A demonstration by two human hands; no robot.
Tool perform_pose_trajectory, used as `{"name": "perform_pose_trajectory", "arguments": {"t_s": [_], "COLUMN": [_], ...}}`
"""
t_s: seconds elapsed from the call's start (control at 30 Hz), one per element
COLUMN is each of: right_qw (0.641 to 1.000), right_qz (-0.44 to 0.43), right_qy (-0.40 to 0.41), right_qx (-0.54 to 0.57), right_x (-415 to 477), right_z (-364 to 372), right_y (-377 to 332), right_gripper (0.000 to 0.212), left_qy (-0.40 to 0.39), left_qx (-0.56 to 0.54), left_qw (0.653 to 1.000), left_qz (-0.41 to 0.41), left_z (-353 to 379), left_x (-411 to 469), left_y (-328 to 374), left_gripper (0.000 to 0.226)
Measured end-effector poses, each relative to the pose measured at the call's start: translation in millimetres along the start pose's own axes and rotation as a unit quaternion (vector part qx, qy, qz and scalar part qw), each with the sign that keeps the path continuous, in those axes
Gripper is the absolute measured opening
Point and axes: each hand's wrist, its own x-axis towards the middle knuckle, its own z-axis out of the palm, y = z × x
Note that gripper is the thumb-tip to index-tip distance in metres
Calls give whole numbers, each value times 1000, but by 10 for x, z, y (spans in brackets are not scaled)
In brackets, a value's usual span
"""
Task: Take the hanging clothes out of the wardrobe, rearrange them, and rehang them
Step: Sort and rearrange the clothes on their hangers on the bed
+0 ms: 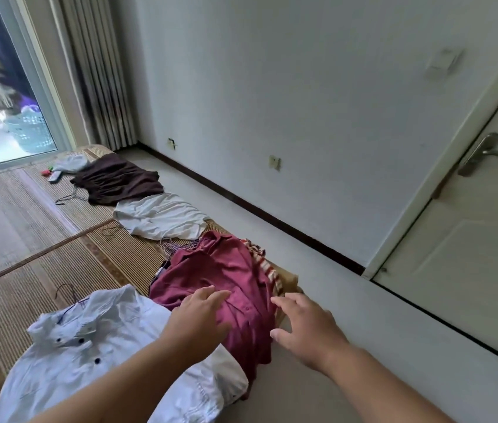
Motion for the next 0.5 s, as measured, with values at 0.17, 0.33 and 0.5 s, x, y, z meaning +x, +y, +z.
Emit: {"name": "perform_pose_trajectory", "arguments": {"t_s": [0.17,0.33,0.5], "right_qw": [999,997,995], "right_qz": [-17,-45,-59], "right_qy": [-30,-56,-76], "right_qx": [-32,-27,-24], "right_x": [667,1686,2566], "right_z": [-42,-70,-30], "right_y": [236,334,397], "right_gripper": [64,64,65], "left_qy": [-18,-33,-53], "left_qx": [-3,-14,-2], "left_qw": [999,996,990], "left_qz": [-27,-81,-130], "left_z": [204,251,197], "left_x": [563,1323,1905], "left_y": [-137,-488,-891], "left_gripper": [64,63,62]}}
